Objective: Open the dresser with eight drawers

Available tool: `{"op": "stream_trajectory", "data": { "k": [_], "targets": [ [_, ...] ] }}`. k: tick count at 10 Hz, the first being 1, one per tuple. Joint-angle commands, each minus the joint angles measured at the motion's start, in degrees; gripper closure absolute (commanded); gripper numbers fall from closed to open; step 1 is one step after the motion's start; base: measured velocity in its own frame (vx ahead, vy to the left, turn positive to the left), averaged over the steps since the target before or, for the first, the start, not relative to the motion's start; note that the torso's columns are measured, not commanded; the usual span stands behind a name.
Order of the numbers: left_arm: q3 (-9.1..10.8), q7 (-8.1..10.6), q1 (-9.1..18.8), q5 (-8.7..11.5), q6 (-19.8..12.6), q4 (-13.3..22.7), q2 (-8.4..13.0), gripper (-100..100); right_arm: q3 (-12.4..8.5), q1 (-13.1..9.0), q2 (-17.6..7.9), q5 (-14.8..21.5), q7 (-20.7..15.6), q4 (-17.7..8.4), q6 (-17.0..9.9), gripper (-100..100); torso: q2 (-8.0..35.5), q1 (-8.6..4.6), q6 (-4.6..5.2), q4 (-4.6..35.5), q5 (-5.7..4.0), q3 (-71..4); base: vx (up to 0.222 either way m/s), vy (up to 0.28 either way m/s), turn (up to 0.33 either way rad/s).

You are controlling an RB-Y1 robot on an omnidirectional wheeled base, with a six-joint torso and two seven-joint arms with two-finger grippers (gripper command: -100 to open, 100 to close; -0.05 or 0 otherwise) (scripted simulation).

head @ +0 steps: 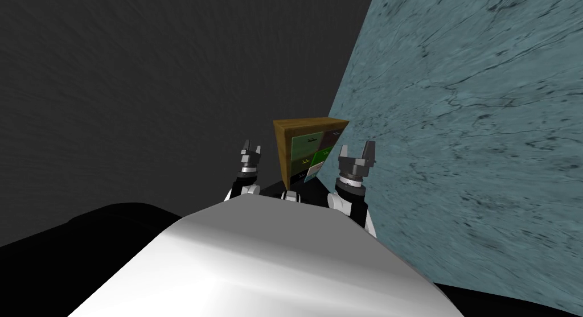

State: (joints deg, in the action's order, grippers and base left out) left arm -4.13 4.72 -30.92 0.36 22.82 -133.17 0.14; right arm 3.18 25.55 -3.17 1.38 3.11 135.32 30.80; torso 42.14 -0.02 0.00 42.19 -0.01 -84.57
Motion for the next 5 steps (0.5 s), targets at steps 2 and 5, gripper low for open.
{"op": "stream_trajectory", "data": {
  "k": [2,5],
  "targets": [
    [0.00,0.00,0.0,0.0,0.0,0.0,0.0,0,0.1,-1.1,-3.2,-5.6,1.4,-2.0,-2.2,-100,0.1,-0.02,0.00,0.1,-0.01,0.0,0.052,-0.026,0.003],
    [0.00,0.00,0.0,0.0,0.0,0.0,0.0,0,0.2,-2.2,-5.1,-10.5,2.9,-4.0,-4.6,-100,0.2,0.07,0.01,0.1,0.02,0.0,0.035,-0.011,0.000]
  ]
}}
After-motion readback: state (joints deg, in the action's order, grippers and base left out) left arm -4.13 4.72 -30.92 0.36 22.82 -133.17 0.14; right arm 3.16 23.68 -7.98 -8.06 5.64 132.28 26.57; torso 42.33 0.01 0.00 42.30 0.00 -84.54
